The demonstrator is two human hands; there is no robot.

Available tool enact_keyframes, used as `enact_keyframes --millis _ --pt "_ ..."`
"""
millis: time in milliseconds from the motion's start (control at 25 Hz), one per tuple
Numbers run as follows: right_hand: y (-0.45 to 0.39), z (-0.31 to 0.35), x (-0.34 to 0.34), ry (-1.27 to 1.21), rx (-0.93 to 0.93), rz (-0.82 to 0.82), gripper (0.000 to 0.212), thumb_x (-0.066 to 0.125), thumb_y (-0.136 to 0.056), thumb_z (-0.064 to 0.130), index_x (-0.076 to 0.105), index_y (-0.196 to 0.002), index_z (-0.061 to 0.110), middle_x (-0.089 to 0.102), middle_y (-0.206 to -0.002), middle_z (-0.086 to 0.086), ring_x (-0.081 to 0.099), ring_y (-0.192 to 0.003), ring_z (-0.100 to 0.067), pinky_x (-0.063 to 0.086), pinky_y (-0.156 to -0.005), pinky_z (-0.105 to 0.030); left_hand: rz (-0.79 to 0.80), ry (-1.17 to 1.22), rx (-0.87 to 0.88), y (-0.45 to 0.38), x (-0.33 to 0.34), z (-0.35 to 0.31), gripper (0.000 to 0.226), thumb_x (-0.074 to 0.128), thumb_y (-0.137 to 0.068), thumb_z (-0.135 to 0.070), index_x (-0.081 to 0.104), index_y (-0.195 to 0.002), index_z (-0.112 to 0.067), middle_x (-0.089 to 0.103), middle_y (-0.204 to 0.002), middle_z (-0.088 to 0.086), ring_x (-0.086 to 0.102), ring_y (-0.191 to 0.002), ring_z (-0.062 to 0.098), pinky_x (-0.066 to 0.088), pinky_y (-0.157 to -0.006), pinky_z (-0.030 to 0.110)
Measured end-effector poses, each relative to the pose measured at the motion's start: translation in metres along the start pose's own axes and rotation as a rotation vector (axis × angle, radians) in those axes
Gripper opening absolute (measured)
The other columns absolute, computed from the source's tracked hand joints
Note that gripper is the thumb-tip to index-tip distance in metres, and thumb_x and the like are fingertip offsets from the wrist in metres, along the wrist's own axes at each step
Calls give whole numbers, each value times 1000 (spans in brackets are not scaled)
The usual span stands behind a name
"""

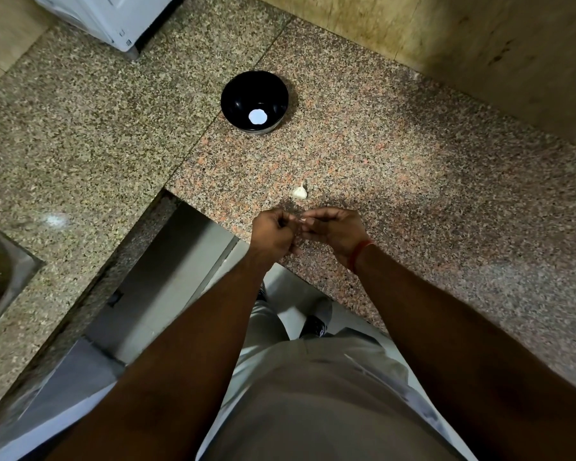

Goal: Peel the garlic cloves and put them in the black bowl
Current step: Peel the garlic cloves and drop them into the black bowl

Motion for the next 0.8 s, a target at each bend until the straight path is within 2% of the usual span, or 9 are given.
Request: enact_keyframes --millis 200,280,360,440,600,680,800 --pt "4 -3 -3 12 -15 -34 13 71 -88 -7 75 -97 2 77 -87 -13 74 -81 -24 62 -72 -35 -84 -47 -21 -5 -2 4 13 61 -97 0 69 -87 -1 67 -63 14 66 -46 30 49 -38 27" --pt "3 -5 -6 83 -11 -46 14 73 -88 -3 77 -100 5 77 -91 -12 74 -83 -22 61 -72 -35 -59 -87 4 -4 -1 2 20 59 -99 -2 71 -82 -5 69 -64 16 67 -49 31 56 -45 35" --pt "3 -5 -8 162 -15 -68 15 74 -88 -3 77 -100 5 78 -89 -11 74 -79 -21 61 -70 -33 -45 -92 28 -3 1 1 21 60 -100 -7 72 -83 -2 71 -67 20 68 -53 35 60 -52 43" --pt "1 -4 -9 243 -42 -90 15 75 -87 -4 78 -96 8 78 -86 -10 74 -75 -20 61 -69 -35 -54 -98 61 -1 1 -1 18 65 -98 -7 72 -84 2 71 -67 22 68 -53 36 59 -52 45" --pt "1 -1 -10 360 -94 -117 17 77 -85 -4 79 -93 11 79 -85 -7 75 -77 -25 64 -76 -42 -47 -77 71 1 4 -4 10 73 -92 -4 74 -83 1 71 -67 21 66 -51 34 57 -50 39" --pt "1 1 -10 405 -122 -118 16 78 -85 -2 79 -93 12 79 -86 -6 76 -81 -29 64 -76 -40 -35 -89 83 1 5 -4 10 75 -91 -5 74 -81 -1 72 -66 19 66 -51 33 57 -48 36" --pt "4 6 -7 425 -149 -113 14 78 -84 -2 78 -94 8 79 -85 -7 76 -78 -24 64 -75 -37 -39 -120 118 2 5 -5 15 74 -91 -5 74 -77 -3 69 -58 14 63 -43 24 53 -43 30"
Point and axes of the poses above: each hand's wrist, its own y-axis away from the middle knuckle, its own x-axis out of the palm, z = x × y, the point moved 6 cm from there along -y, towards the middle knuckle
